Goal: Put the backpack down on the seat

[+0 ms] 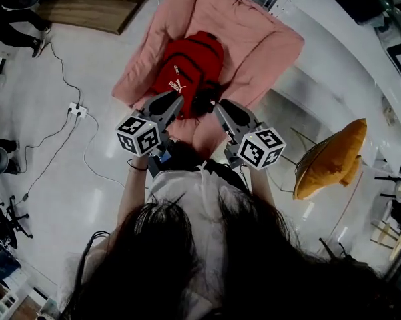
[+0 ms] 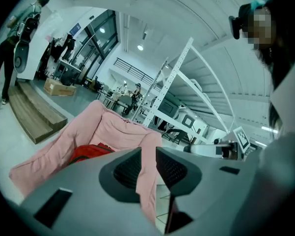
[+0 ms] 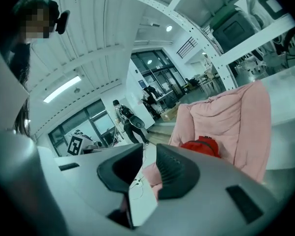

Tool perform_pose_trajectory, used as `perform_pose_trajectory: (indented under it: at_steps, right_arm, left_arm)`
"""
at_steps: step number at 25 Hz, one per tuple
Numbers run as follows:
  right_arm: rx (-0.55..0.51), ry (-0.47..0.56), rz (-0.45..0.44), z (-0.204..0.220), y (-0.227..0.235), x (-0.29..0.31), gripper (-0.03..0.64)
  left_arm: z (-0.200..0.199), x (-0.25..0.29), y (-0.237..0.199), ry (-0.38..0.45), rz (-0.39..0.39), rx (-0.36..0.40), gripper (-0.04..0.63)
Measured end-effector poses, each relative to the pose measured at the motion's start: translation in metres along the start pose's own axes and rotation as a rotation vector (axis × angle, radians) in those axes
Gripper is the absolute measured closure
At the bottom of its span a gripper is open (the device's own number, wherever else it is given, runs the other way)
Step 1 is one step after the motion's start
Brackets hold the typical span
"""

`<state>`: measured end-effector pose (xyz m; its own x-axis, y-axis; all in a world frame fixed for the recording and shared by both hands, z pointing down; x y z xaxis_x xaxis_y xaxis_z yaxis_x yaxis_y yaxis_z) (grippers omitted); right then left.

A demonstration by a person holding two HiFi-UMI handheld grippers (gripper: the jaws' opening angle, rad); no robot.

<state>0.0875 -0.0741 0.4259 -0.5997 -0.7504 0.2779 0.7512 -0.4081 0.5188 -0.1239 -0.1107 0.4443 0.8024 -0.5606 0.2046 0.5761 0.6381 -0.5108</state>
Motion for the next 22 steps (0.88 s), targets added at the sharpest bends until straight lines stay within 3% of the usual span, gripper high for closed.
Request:
perform_pose_trajectory:
  at_steps: [3, 12, 22]
  right_arm:
    - [-0.038, -0.01, -0.036, 0.005, -0.005, -0.025, 0.523]
    - [-0.061, -0.023, -0.143, 0.027, -0.014, -0.097, 0.528]
    - [-0.059, -0.064, -0.204, 0.054, -0.029, -0.115, 0.529]
  left_arm:
    - [0.011, -0.008, 0.031, 0.02, -0.021, 0.025, 0.494]
    - [0.063, -0.028, 0.12, 0.045, -0.082, 0.007, 0.494]
    - [0.076, -0.072, 0.154, 0.038, -0.183, 0.02, 0.497]
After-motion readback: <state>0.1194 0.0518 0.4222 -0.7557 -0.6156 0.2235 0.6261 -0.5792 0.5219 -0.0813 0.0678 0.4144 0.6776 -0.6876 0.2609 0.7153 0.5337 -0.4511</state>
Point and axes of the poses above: the fingertips, and each gripper's own axes: x forward along the fingers, y to its right, z out of its underside, the point moved 7 cm from there along -x, backward along the fingers, and after that the axes turned 4 degrees about z, right-handed, at the moved point
